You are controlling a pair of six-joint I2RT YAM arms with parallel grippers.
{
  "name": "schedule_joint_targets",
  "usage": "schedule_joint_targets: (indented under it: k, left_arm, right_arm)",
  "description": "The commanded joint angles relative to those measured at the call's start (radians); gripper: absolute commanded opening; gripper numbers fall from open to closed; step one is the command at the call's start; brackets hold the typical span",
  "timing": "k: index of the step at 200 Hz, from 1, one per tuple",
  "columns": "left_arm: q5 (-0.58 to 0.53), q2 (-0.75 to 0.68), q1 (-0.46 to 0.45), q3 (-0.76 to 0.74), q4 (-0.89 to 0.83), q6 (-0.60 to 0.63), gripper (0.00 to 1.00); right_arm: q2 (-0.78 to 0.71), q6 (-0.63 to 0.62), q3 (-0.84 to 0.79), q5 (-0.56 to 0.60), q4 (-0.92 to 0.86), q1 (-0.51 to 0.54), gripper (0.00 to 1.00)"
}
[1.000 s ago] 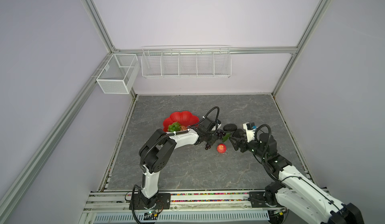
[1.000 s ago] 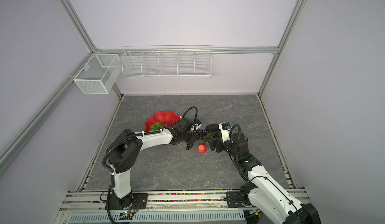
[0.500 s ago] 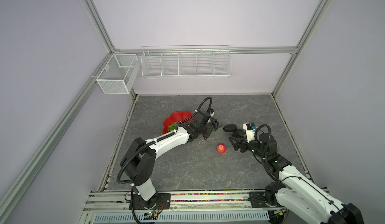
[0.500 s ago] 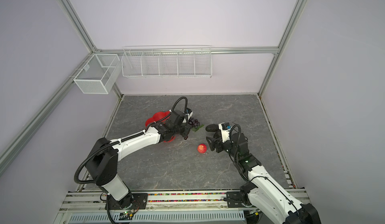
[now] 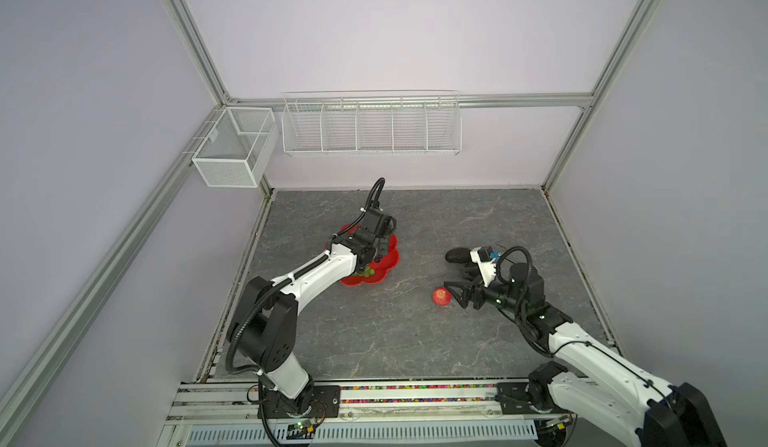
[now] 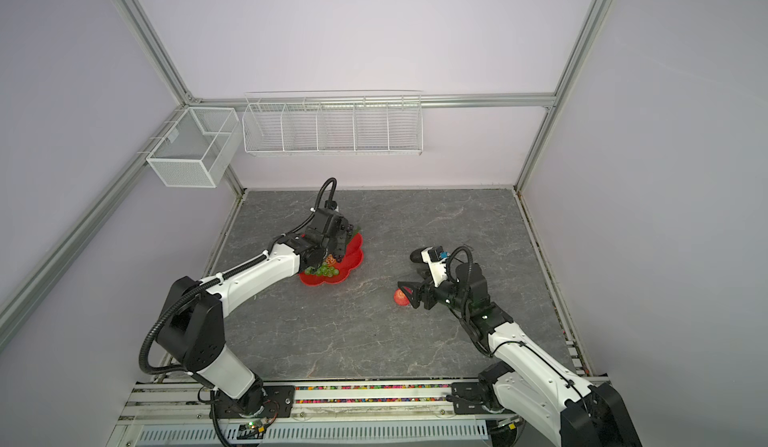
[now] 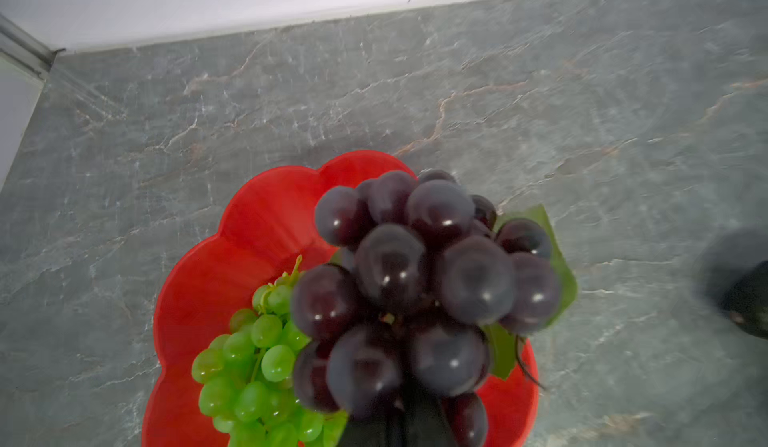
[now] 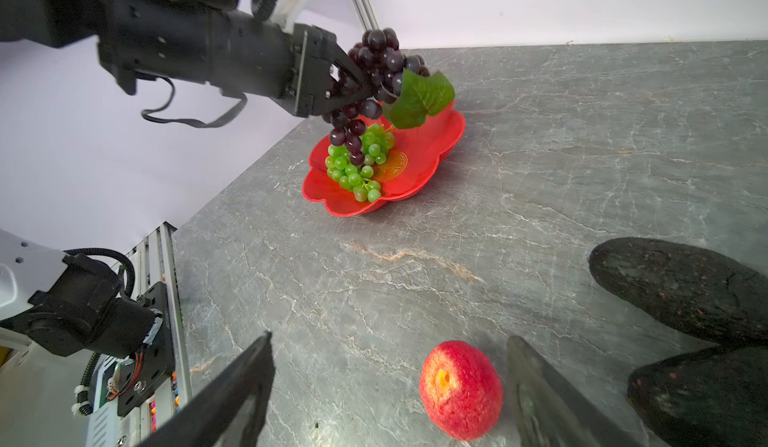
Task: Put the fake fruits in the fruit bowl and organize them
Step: 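Carry the purple grapes with the left gripper into the bowl and release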
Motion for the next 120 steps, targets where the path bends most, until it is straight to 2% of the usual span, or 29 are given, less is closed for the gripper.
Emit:
schedule_joint_targets:
  k: [1, 17, 28, 70, 80, 120]
  left_arm:
    - [-0.072, 0.062, 0.017, 0.02, -0.037, -0.056, 0.03]
    - [-0.078, 0.085, 0.018, 0.021, -0.049, -0.074, 0.04]
    - [-0.077, 0.095, 0.018, 0.016, -0.046, -0.075, 0.09]
    - [-0.12, 0.073, 0.02, 0.002, -0.034, -0.052, 0.47]
    - [-0.134, 0.055, 0.021, 0.008, -0.047, -0.041, 0.53]
    - [-0.153, 0.005, 0.021, 0.0, -0.073, -0.027, 0.58]
  right_arm:
    - [-0.017, -0.013, 0.006, -0.01, 0.021, 0.005, 0.88]
    - [-0.019, -0.015, 0.005, -0.005, 0.019, 0.005, 0.88]
    - [-0.018, -0.015, 0.006, -0.004, 0.02, 0.004, 0.88]
    - [-0.013, -0.015, 0.005, -0.002, 0.022, 0.005, 0.88]
    - [-0.016, -0.014, 0.003, 0.003, 0.022, 0.005, 0.88]
    - [-0.023, -0.012, -0.002, 0.011, 0.026, 0.005, 0.88]
